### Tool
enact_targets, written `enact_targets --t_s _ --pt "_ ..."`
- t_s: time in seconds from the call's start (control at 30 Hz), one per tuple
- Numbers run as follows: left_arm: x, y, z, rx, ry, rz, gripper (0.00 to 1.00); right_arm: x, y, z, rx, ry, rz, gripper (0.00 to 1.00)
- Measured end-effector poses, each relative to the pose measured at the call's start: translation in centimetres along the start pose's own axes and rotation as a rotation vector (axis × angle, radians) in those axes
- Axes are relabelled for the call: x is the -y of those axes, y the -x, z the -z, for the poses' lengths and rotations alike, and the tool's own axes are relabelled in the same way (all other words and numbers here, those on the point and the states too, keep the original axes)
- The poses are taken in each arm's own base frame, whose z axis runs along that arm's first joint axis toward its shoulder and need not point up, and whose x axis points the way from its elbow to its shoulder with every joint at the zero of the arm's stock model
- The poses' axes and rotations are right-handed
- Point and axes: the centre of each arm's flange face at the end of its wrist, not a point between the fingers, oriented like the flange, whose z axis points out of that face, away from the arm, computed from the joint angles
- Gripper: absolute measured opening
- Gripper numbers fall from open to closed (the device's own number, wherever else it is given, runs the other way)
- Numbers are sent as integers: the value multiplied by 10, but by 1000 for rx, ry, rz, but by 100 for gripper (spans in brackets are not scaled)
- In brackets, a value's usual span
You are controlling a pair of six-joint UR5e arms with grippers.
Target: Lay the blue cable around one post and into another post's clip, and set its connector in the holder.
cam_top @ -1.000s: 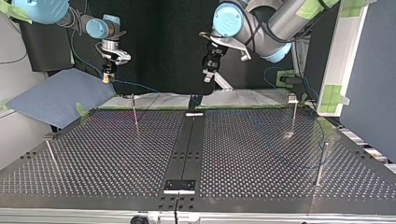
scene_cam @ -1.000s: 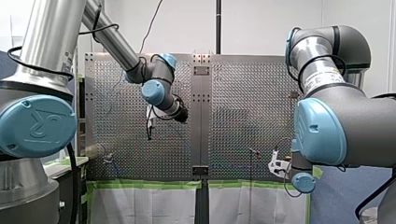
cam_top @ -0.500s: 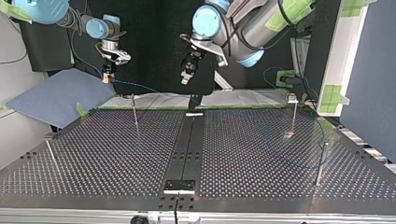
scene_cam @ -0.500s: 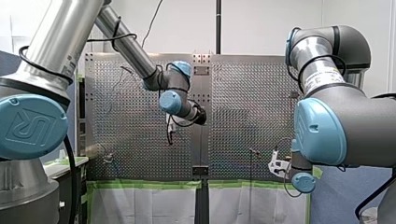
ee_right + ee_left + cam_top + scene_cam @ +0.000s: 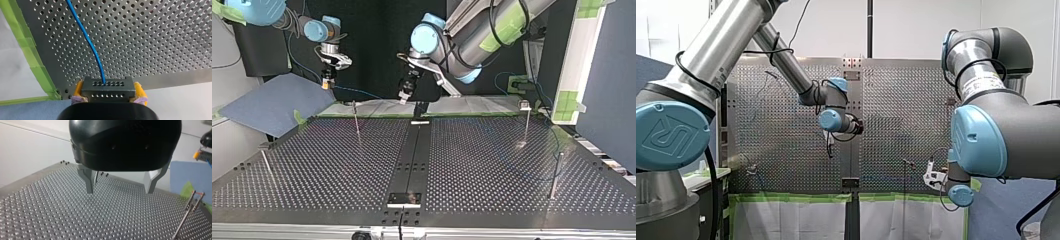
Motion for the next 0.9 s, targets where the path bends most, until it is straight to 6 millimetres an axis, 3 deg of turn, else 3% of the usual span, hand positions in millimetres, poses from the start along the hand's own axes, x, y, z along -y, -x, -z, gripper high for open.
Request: enact_targets --t_s 0.53,0.9 --pt "-23 -58 -35 34 4 9 100 0 0 -2 3 0 7 0" --pt "-38 -101 -48 44 8 19 100 0 0 -1 5 1 11 0"
